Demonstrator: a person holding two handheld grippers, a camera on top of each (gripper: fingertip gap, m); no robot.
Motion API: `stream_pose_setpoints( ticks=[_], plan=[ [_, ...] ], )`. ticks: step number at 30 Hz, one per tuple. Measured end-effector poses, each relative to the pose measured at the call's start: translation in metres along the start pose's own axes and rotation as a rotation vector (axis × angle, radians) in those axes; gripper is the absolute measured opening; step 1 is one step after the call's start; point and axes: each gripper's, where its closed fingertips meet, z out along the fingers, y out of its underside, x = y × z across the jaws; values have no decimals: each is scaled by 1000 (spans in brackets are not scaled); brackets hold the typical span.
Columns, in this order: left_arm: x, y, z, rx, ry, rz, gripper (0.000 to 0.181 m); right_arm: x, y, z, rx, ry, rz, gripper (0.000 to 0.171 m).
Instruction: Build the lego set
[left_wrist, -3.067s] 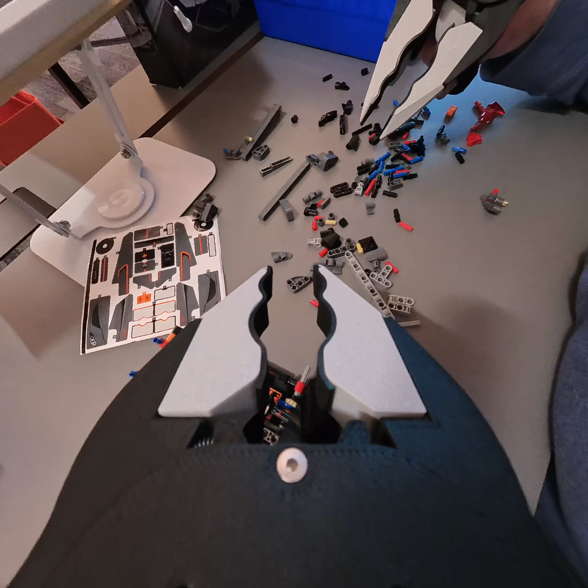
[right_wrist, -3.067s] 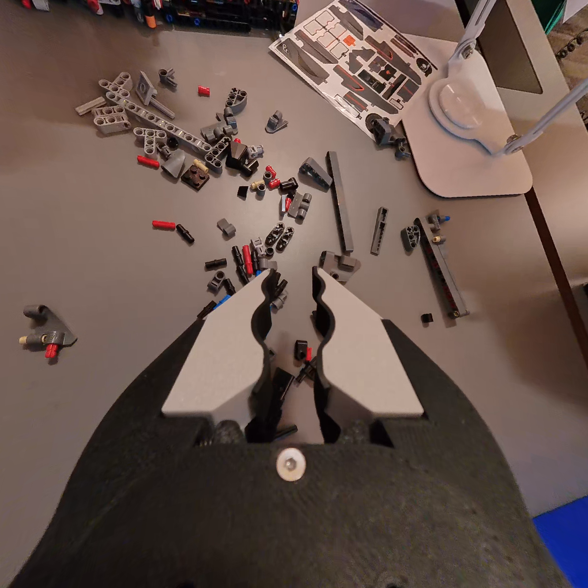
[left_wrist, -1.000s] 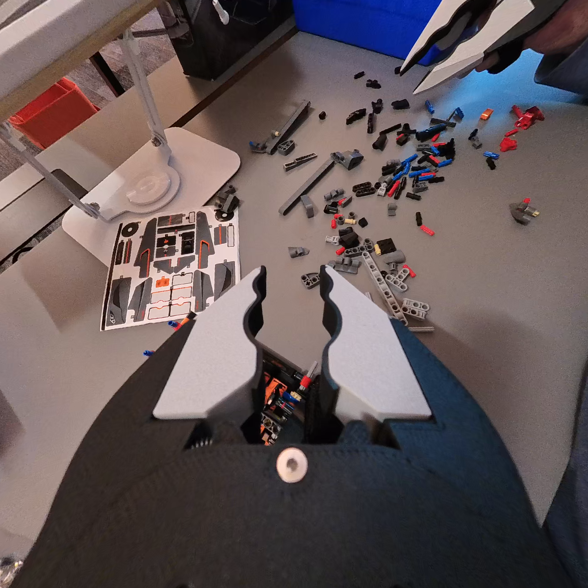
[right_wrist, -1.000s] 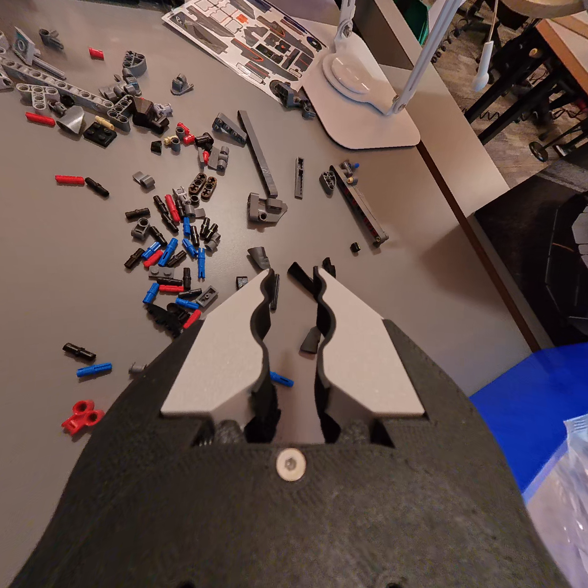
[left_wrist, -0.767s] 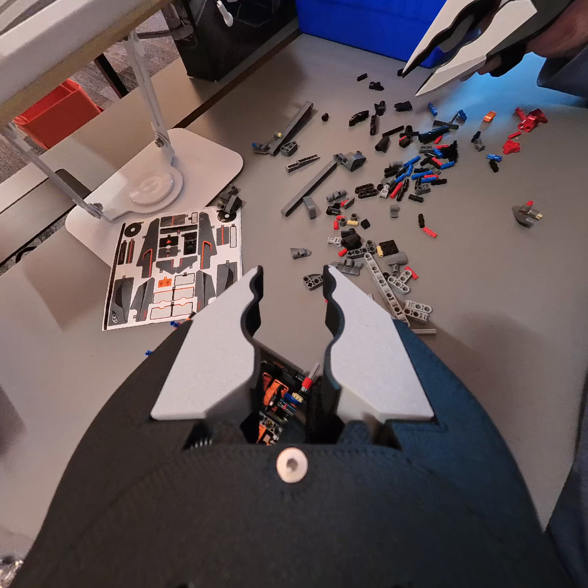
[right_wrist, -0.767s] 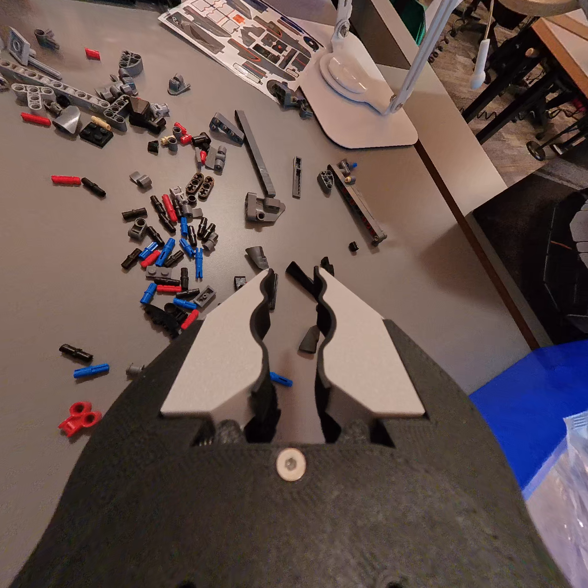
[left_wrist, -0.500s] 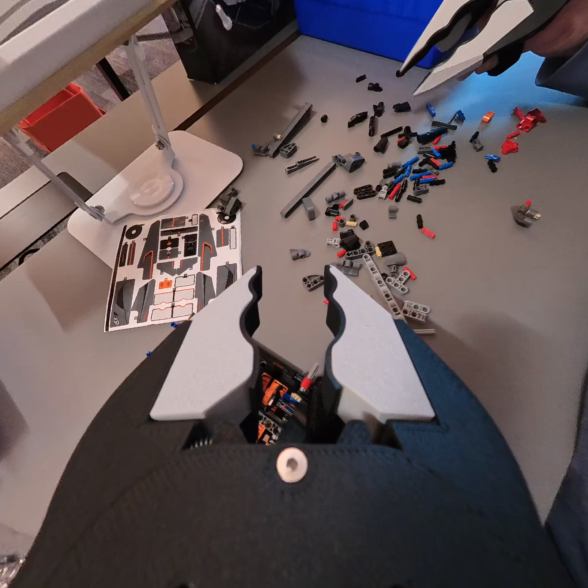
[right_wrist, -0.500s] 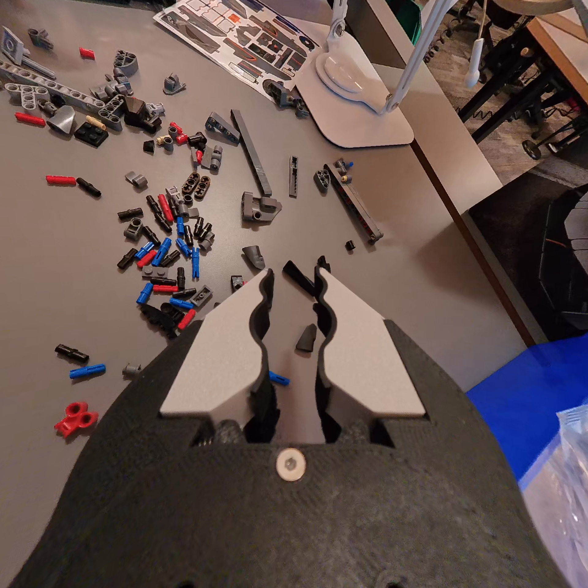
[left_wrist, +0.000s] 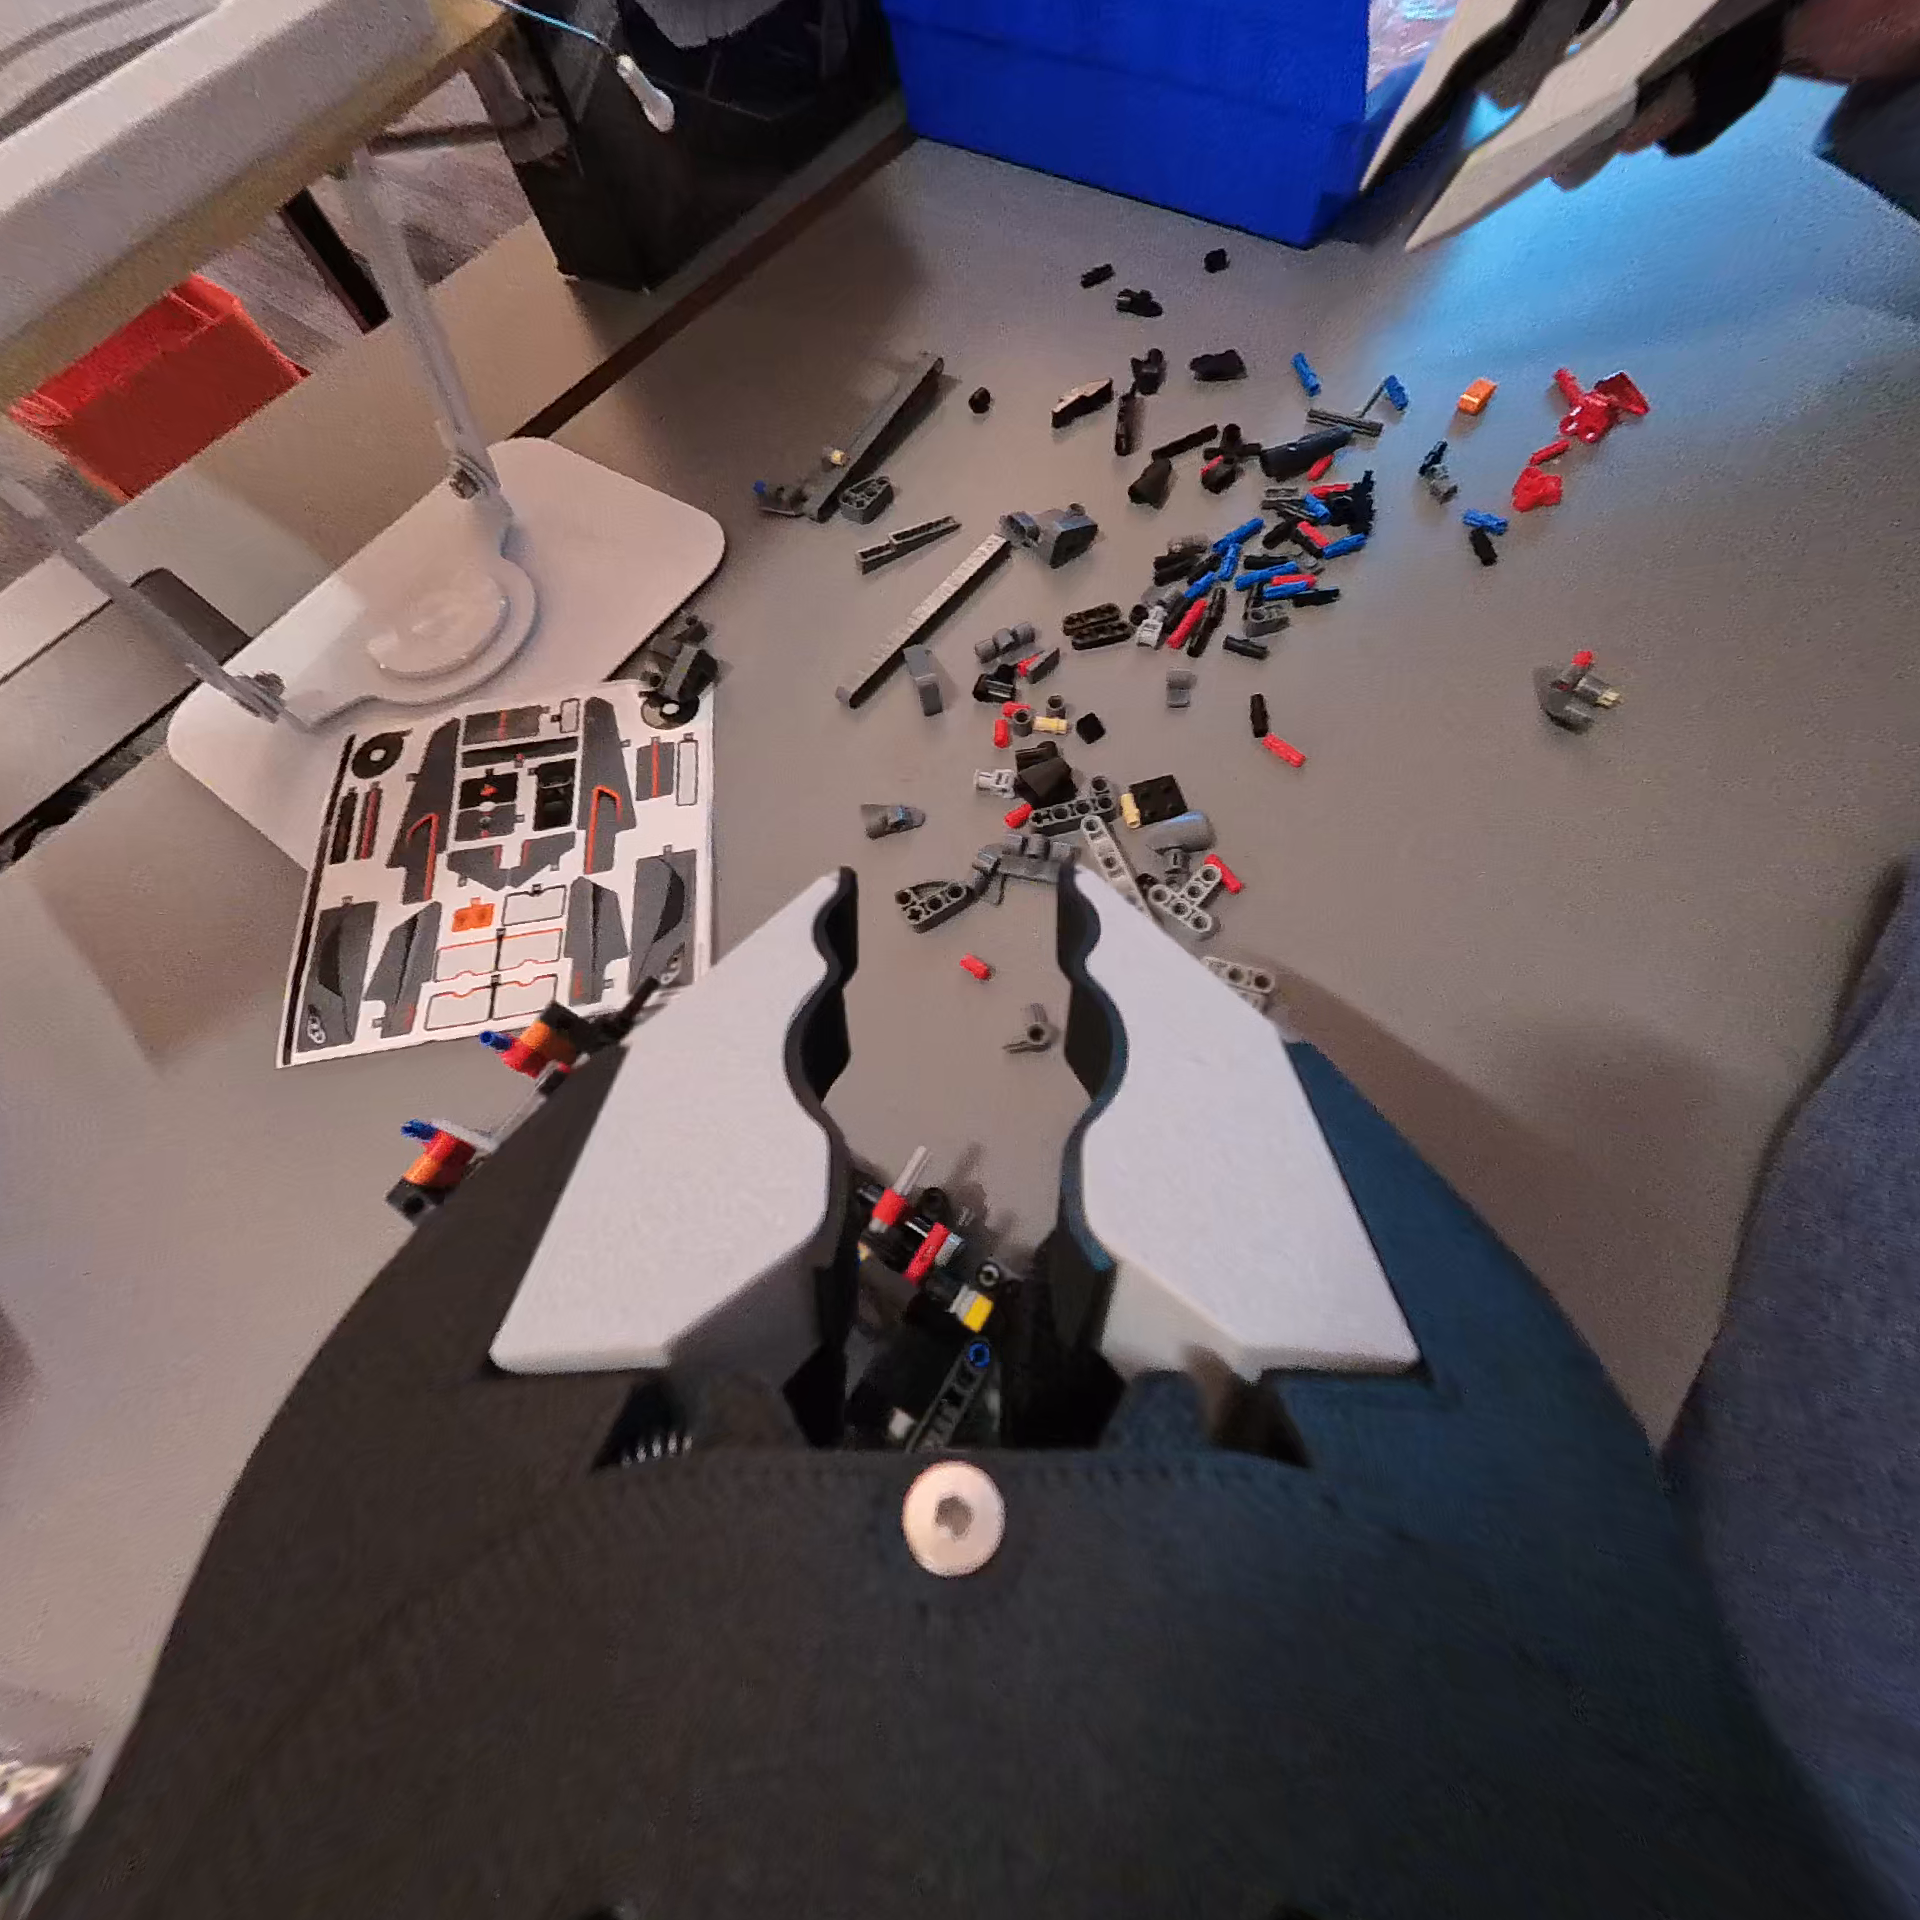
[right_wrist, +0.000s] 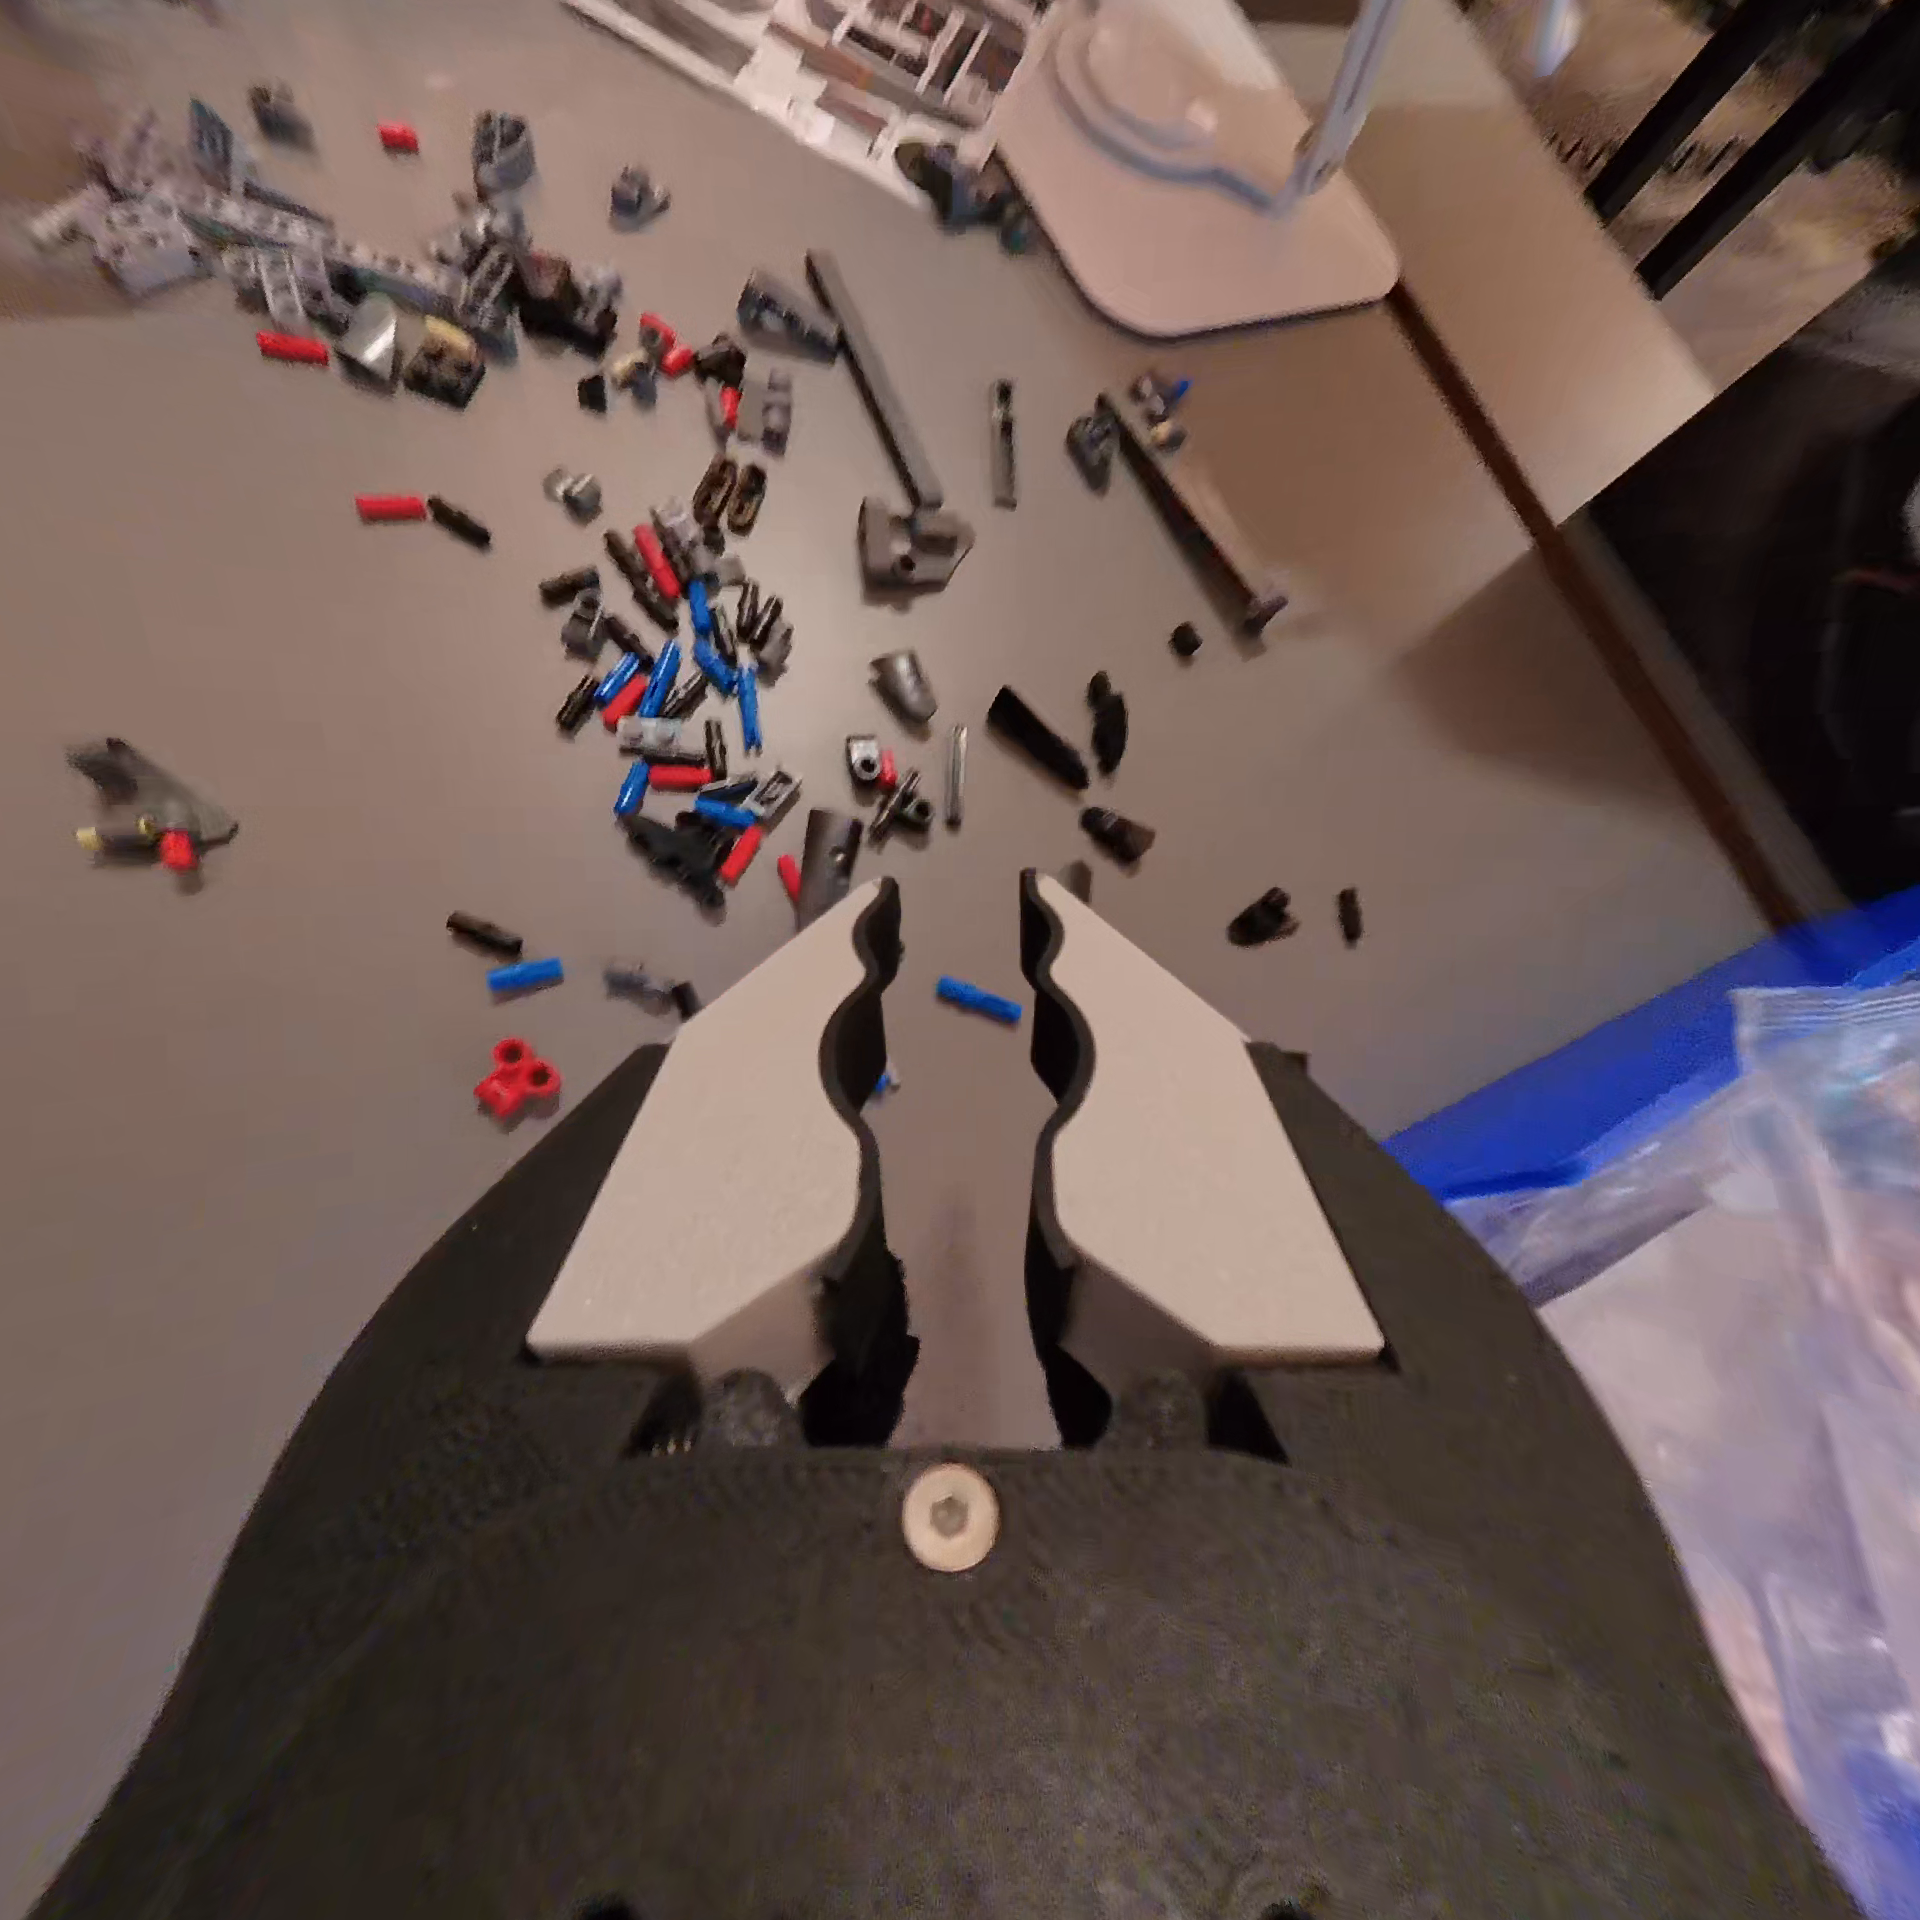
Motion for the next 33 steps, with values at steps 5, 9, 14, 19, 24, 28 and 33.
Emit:
stream_pose_setpoints(
  ticks=[5,9,14,19,24,28,33],
  plan=[
    [12,2,5,-10,20,-1,36,-10,17,12,-102,-4,-50,22],
    [17,4,6,-16,18,0,36,-1,16,4,-94,22,-42,21],
    [12,11,2,-24,1,-26,36,5,23,-10,-85,51,-5,21],
    [5,16,-4,-29,-20,-39,36,6,33,-18,-102,78,23,23],
    [1,21,-13,-35,-47,-33,36,3,39,-27,-129,86,31,24],
    [-3,25,-20,-23,-61,-57,36,-11,42,-37,-123,43,53,24],
    [-1,28,-21,-15,-43,-76,36,-34,51,-40,-140,-27,50,21]
  ],
)
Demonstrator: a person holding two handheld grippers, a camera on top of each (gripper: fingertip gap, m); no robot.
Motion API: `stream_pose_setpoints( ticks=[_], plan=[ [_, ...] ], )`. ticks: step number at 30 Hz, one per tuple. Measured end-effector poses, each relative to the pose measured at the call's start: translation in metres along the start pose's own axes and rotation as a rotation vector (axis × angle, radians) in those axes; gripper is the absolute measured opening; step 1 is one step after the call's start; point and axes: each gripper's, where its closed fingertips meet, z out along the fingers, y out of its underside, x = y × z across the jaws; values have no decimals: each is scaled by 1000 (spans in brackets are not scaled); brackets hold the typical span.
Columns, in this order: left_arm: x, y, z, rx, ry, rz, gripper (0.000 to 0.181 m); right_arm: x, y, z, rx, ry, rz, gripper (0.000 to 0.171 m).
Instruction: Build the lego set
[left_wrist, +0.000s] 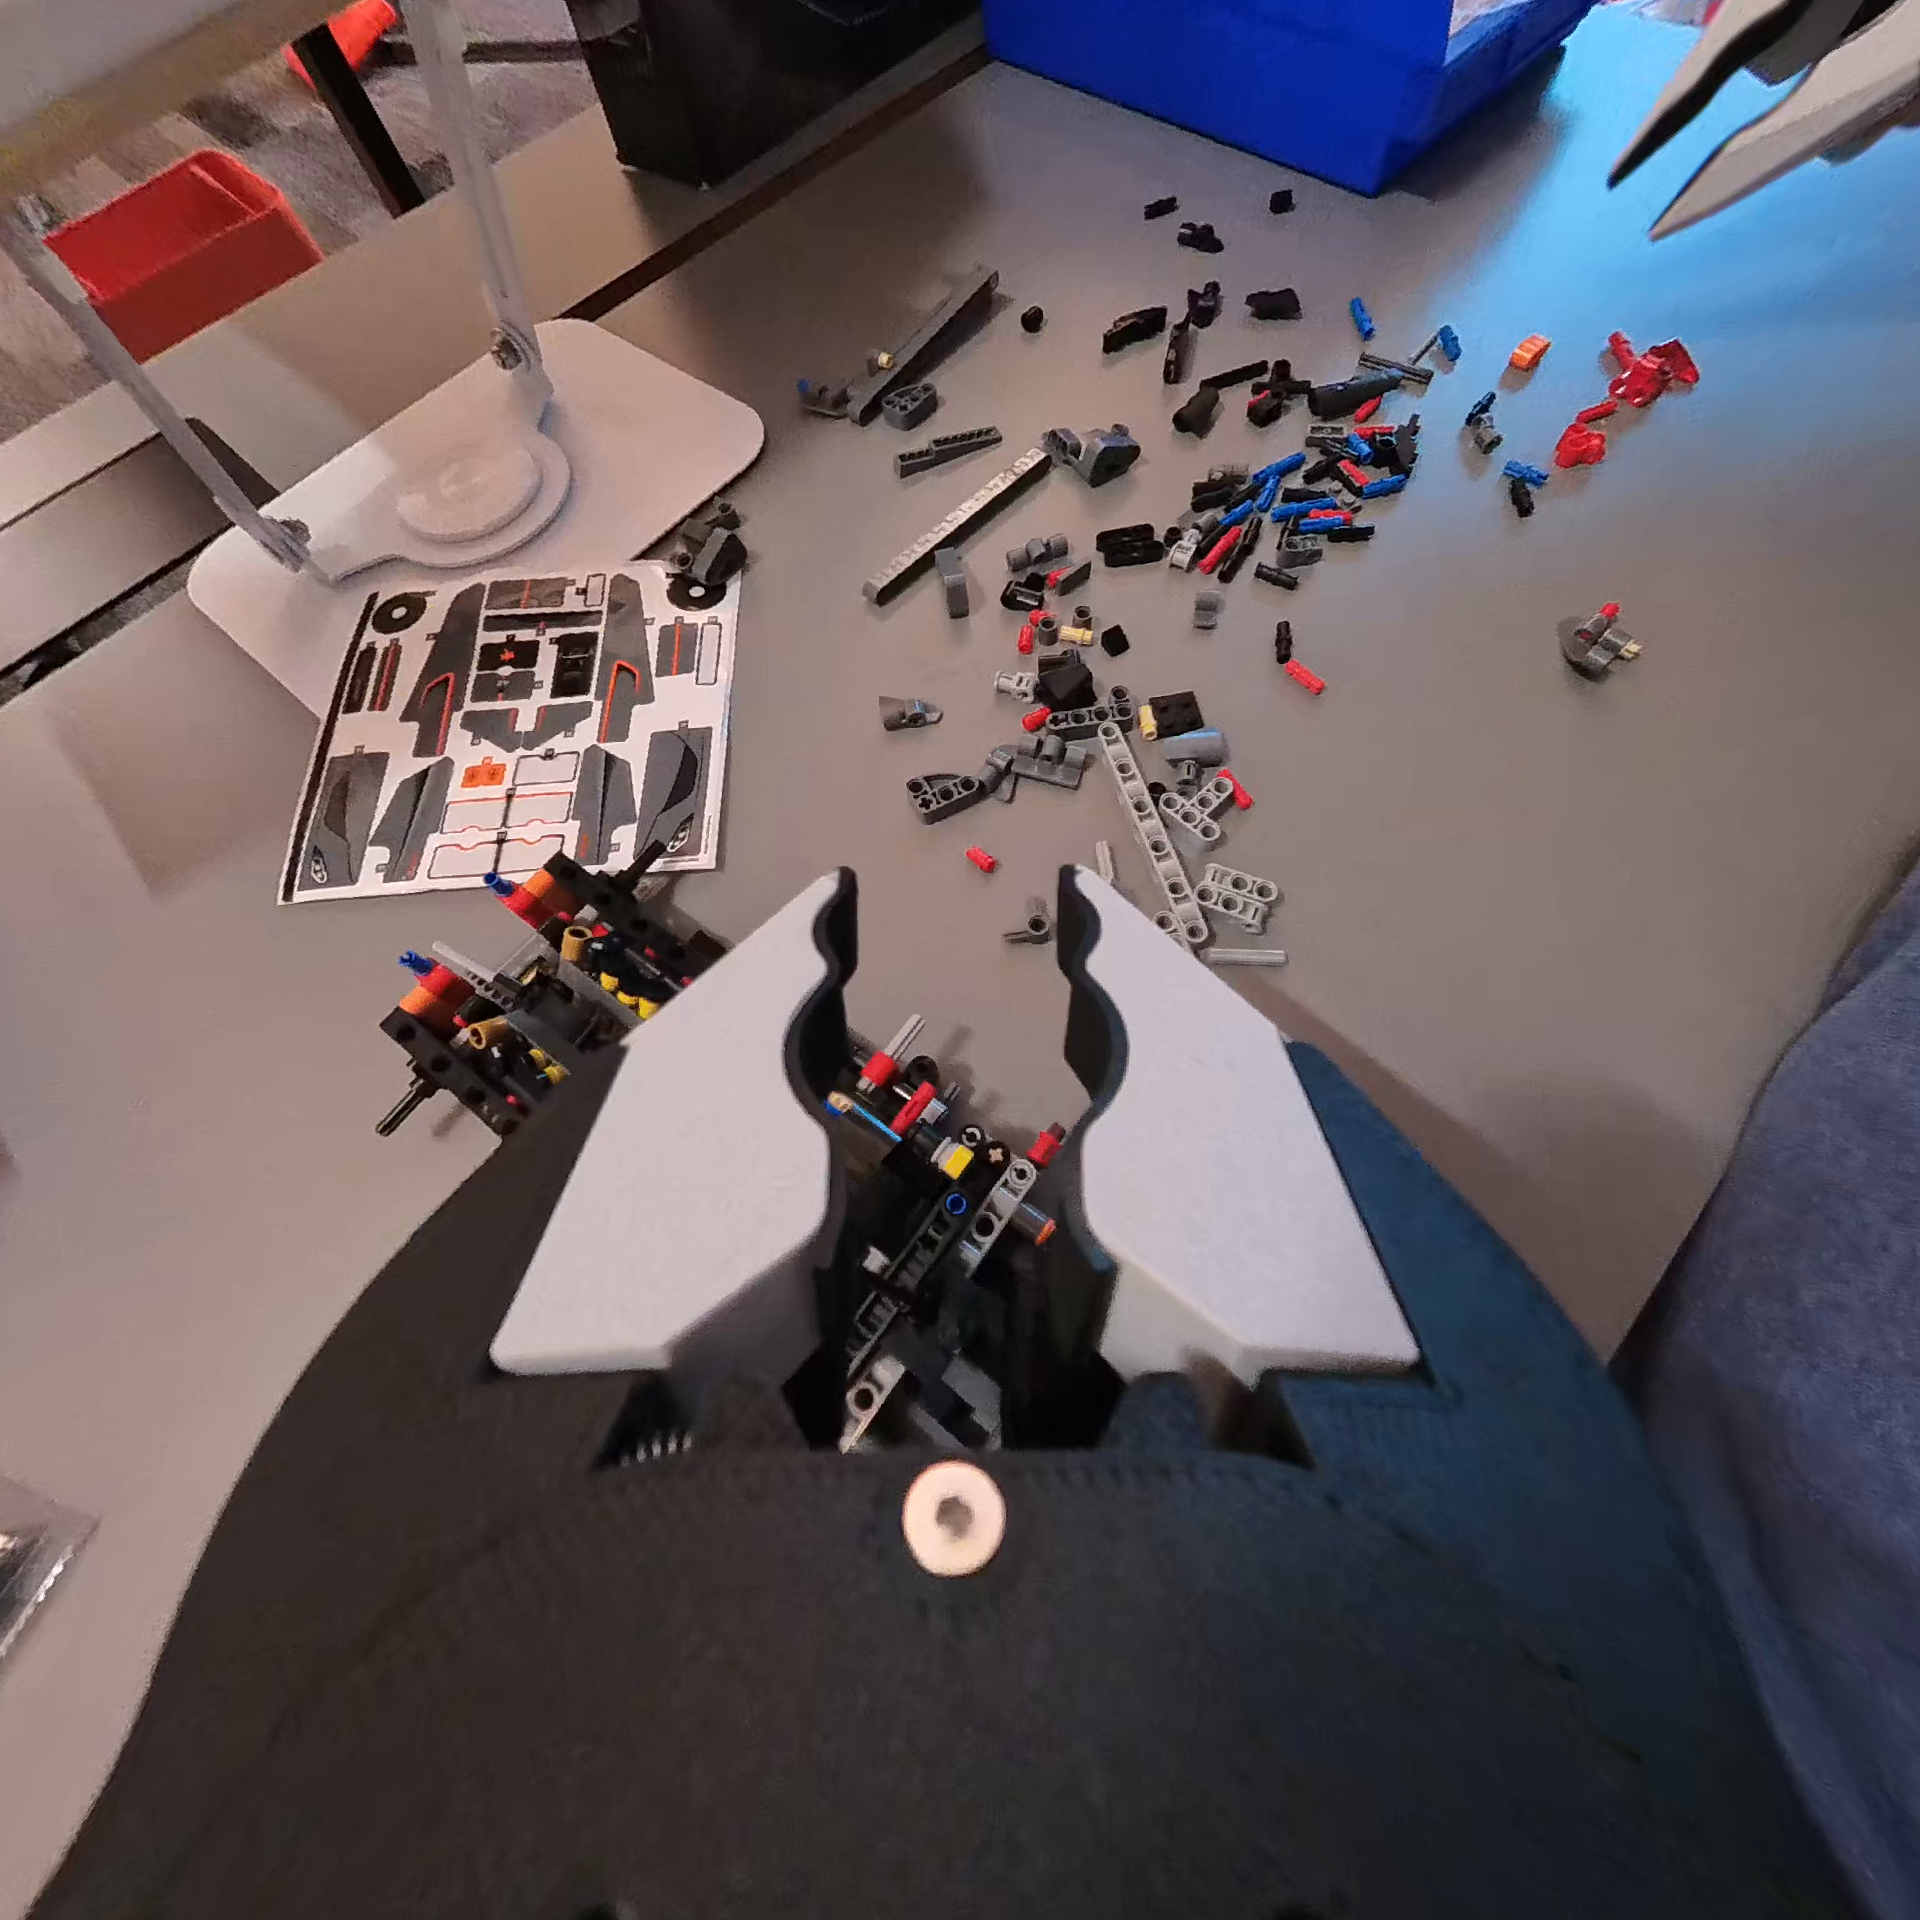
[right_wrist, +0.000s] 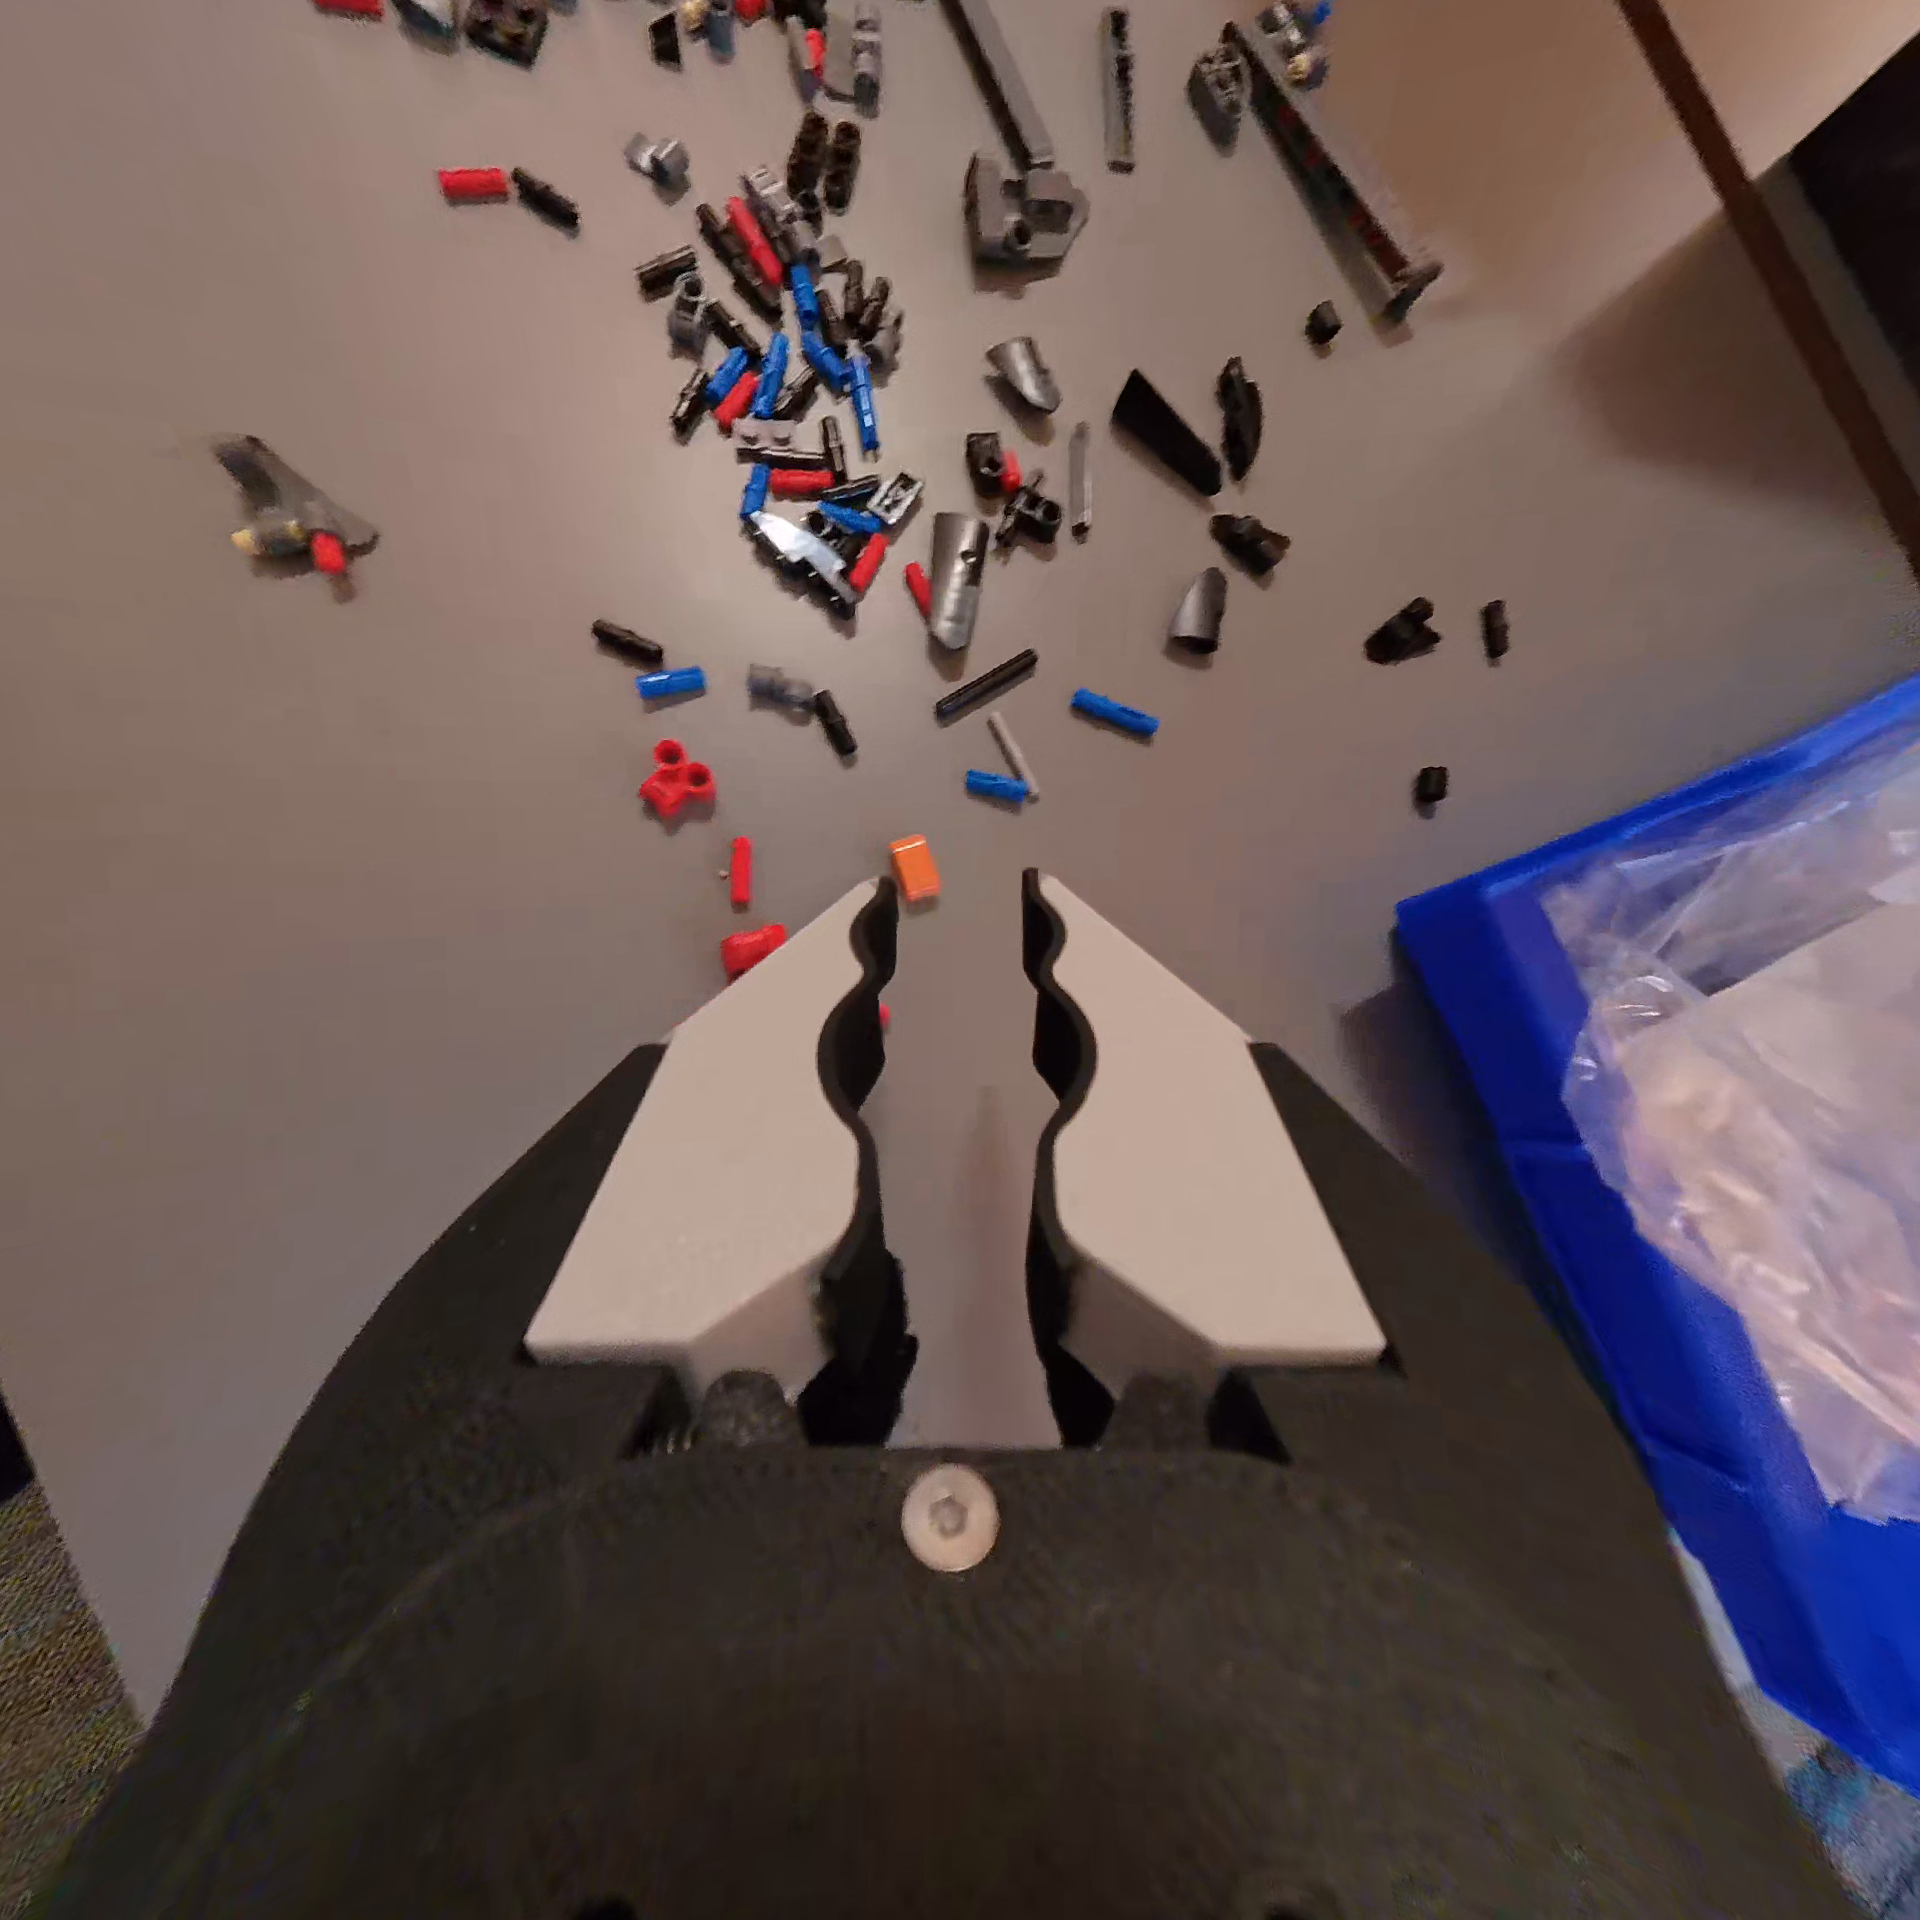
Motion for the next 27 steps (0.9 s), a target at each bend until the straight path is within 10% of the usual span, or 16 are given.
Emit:
stream_pose_setpoints(
  ticks=[27],
  plan=[
    [-2,10,1,-8,-4,3,36,-27,-48,51,12,-115,-138,19]
  ],
)
